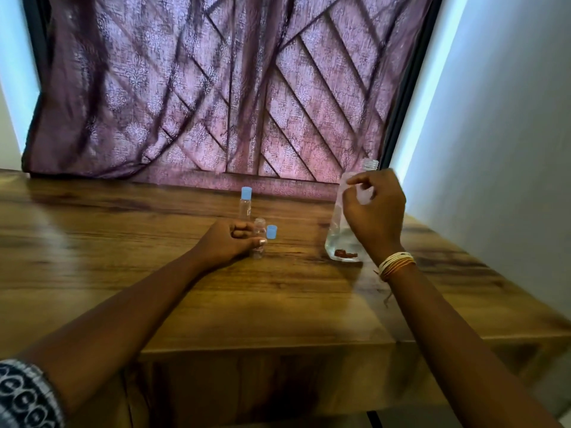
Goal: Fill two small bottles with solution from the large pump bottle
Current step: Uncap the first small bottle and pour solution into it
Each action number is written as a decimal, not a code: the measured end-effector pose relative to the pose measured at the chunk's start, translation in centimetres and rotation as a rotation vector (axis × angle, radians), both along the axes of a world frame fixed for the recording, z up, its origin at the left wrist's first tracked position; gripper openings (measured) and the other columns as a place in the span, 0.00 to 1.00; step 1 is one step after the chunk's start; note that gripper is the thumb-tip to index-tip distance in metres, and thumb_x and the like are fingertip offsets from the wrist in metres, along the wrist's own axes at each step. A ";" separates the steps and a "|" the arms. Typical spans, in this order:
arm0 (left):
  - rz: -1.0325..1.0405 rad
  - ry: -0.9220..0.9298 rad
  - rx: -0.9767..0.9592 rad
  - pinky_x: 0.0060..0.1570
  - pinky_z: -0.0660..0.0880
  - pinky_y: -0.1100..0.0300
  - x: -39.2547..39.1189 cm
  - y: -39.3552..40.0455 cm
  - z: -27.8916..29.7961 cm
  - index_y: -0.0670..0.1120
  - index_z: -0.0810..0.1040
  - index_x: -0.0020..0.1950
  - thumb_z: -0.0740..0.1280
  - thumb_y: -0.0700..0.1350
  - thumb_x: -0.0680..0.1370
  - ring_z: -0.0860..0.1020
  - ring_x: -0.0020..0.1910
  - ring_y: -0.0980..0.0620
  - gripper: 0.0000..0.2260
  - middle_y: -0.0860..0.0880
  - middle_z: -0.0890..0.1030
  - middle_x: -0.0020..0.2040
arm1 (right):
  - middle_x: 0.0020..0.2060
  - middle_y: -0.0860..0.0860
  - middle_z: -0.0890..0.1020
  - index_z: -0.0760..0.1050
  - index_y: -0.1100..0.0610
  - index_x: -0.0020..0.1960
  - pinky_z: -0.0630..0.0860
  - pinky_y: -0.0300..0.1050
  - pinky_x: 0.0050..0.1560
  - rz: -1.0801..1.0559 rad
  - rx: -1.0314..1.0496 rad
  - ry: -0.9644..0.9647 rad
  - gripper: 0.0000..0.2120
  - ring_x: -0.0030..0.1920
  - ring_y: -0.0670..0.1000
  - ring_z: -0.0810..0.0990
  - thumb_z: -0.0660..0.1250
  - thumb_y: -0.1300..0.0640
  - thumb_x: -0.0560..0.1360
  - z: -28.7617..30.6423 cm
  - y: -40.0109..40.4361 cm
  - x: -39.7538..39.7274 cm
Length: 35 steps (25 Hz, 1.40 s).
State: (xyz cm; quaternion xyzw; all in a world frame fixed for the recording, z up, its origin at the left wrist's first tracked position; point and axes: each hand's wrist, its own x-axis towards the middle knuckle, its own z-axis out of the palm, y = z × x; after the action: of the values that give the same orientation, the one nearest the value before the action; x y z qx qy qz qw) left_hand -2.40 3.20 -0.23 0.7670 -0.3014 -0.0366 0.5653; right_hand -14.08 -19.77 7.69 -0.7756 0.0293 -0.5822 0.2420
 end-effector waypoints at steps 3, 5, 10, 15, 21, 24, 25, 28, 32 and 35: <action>0.006 0.016 -0.005 0.52 0.79 0.57 -0.1 0.0 -0.1 0.47 0.81 0.58 0.73 0.45 0.73 0.84 0.48 0.55 0.13 0.50 0.86 0.50 | 0.58 0.60 0.73 0.76 0.57 0.60 0.75 0.45 0.54 -0.081 0.088 -0.028 0.23 0.57 0.55 0.74 0.70 0.51 0.67 -0.1 -2.4 0.1; 0.004 0.020 -0.011 0.53 0.79 0.56 0.0 0.0 -0.1 0.47 0.81 0.58 0.73 0.44 0.73 0.84 0.48 0.55 0.14 0.50 0.86 0.50 | 0.66 0.59 0.70 0.67 0.57 0.70 0.71 0.42 0.57 0.065 0.236 0.125 0.33 0.61 0.53 0.72 0.72 0.53 0.67 -0.2 -3.5 0.5; -0.020 0.032 -0.049 0.53 0.79 0.56 -0.1 0.0 -0.1 0.53 0.81 0.53 0.73 0.46 0.72 0.84 0.47 0.57 0.10 0.52 0.86 0.48 | 0.65 0.56 0.73 0.64 0.56 0.71 0.78 0.48 0.56 0.263 0.481 0.264 0.34 0.60 0.56 0.77 0.76 0.59 0.69 -0.6 -4.8 1.9; -0.058 0.052 -0.135 0.51 0.81 0.55 -0.2 -0.1 0.1 0.50 0.81 0.55 0.72 0.44 0.74 0.85 0.48 0.53 0.10 0.49 0.86 0.49 | 0.54 0.59 0.84 0.75 0.58 0.60 0.83 0.51 0.46 0.421 0.602 0.331 0.27 0.47 0.55 0.85 0.80 0.56 0.64 -0.6 -4.6 3.3; -0.078 0.120 -0.267 0.50 0.81 0.52 -0.1 -0.4 -0.1 0.45 0.82 0.55 0.71 0.39 0.74 0.84 0.51 0.47 0.10 0.44 0.85 0.51 | 0.49 0.44 0.79 0.69 0.60 0.58 0.78 0.30 0.41 0.449 0.346 0.182 0.28 0.43 0.33 0.81 0.80 0.63 0.64 -1.5 -1.2 5.1; -0.086 0.117 -0.275 0.49 0.81 0.52 0.1 -0.7 -0.3 0.45 0.82 0.53 0.71 0.38 0.74 0.84 0.50 0.47 0.09 0.44 0.86 0.51 | 0.51 0.40 0.77 0.70 0.57 0.60 0.76 0.30 0.49 0.454 0.078 0.205 0.32 0.48 0.33 0.77 0.82 0.61 0.61 -1.8 -0.2 6.3; -0.089 0.115 -0.282 0.47 0.81 0.54 0.1 -0.9 -0.3 0.45 0.83 0.52 0.71 0.38 0.74 0.85 0.50 0.47 0.08 0.45 0.86 0.50 | 0.52 0.39 0.77 0.71 0.56 0.60 0.76 0.32 0.50 0.450 -0.002 0.225 0.33 0.49 0.34 0.77 0.82 0.59 0.61 -2.0 -0.1 6.7; -0.103 0.129 -0.288 0.39 0.79 0.63 0.2 -1.4 -0.4 0.46 0.83 0.49 0.71 0.37 0.74 0.85 0.46 0.50 0.07 0.47 0.87 0.46 | 0.52 0.41 0.78 0.73 0.54 0.61 0.75 0.34 0.52 0.408 -0.187 0.285 0.32 0.50 0.38 0.77 0.80 0.53 0.60 -2.8 0.0 7.3; -0.126 0.120 -0.302 0.42 0.78 0.54 0.8 -1.8 -1.0 0.42 0.84 0.52 0.70 0.37 0.76 0.83 0.45 0.40 0.07 0.39 0.86 0.47 | 0.55 0.49 0.81 0.74 0.58 0.61 0.77 0.45 0.55 0.422 -0.374 0.302 0.32 0.52 0.50 0.81 0.74 0.43 0.62 -3.8 -0.1 7.5; -0.131 0.130 -0.322 0.35 0.77 0.55 1.0 -1.9 -1.2 0.45 0.85 0.51 0.69 0.38 0.76 0.80 0.37 0.38 0.07 0.38 0.85 0.46 | 0.55 0.52 0.82 0.74 0.57 0.61 0.77 0.55 0.52 0.396 -0.499 0.328 0.31 0.53 0.53 0.81 0.72 0.40 0.64 -4.0 -0.4 7.8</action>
State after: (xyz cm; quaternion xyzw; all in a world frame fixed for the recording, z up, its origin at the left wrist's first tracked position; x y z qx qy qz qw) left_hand -1.39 1.30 -1.44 0.6412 -0.3155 -0.0740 0.6955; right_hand -6.29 -20.19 3.70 -0.8845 -0.2264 -0.3811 0.1454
